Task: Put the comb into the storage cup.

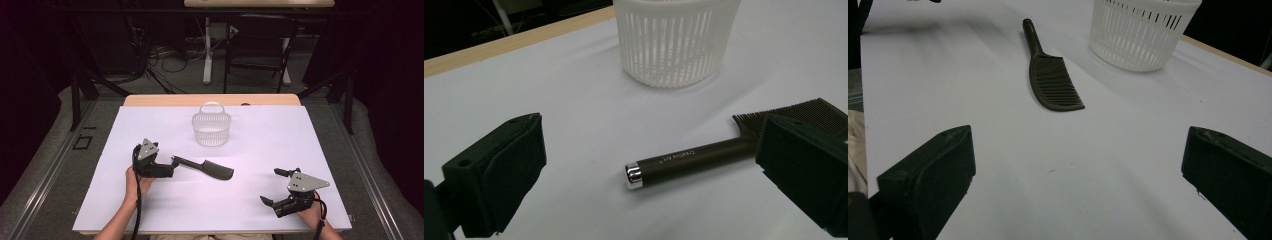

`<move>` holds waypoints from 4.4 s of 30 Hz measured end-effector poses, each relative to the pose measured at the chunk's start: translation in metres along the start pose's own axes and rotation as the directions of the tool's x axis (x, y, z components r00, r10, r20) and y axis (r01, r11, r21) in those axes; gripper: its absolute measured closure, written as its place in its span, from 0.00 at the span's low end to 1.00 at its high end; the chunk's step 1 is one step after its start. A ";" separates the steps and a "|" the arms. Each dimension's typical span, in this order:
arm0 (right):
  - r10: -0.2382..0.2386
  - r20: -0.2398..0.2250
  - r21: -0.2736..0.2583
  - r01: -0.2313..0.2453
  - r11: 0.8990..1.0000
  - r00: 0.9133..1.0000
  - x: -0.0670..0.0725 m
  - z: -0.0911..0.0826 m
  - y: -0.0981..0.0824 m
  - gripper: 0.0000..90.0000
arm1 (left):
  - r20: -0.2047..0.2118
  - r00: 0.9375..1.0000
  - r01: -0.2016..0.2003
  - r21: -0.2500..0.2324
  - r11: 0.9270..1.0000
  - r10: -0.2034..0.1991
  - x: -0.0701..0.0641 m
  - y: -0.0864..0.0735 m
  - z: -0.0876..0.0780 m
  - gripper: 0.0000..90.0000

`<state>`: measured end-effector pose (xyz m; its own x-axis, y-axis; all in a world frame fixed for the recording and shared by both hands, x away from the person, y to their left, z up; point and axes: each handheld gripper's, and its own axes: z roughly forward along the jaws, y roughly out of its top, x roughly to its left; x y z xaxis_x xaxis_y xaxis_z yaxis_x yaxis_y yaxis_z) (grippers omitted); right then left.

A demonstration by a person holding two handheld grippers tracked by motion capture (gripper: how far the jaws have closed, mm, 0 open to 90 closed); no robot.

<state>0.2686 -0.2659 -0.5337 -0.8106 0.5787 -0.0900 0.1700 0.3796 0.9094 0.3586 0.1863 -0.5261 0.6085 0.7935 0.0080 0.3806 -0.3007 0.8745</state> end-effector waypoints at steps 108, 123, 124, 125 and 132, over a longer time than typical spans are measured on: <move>-0.005 -0.014 0.008 0.005 1.000 1.000 0.001 0.001 0.001 0.01 | 0.057 0.987 -0.159 0.298 0.941 0.148 -0.023 -0.004 0.034 0.83; -0.006 -0.014 0.010 0.006 1.000 1.000 0.001 0.002 0.001 0.01 | 0.087 0.981 -0.192 0.259 0.947 0.175 -0.018 0.012 0.023 0.17; -0.007 -0.013 0.010 0.007 1.000 1.000 0.001 0.002 0.001 0.01 | 0.094 0.979 -0.199 0.258 0.945 0.180 -0.019 0.012 0.024 0.17; -0.006 -0.014 0.010 0.006 1.000 1.000 0.001 0.001 0.001 0.01 | 0.099 0.978 -0.204 0.260 0.944 0.184 -0.019 0.013 0.024 0.16; -0.007 -0.014 0.009 0.007 1.000 1.000 0.001 0.001 0.001 0.01 | 0.142 0.966 -0.249 0.296 0.922 0.215 -0.023 0.015 0.027 0.03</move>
<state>0.2691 -0.2641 -0.5336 -0.8194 0.5660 -0.0903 0.1695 0.3898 0.9052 0.3694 0.1490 -0.5261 0.7690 0.6266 0.1268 0.4058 -0.6317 0.6606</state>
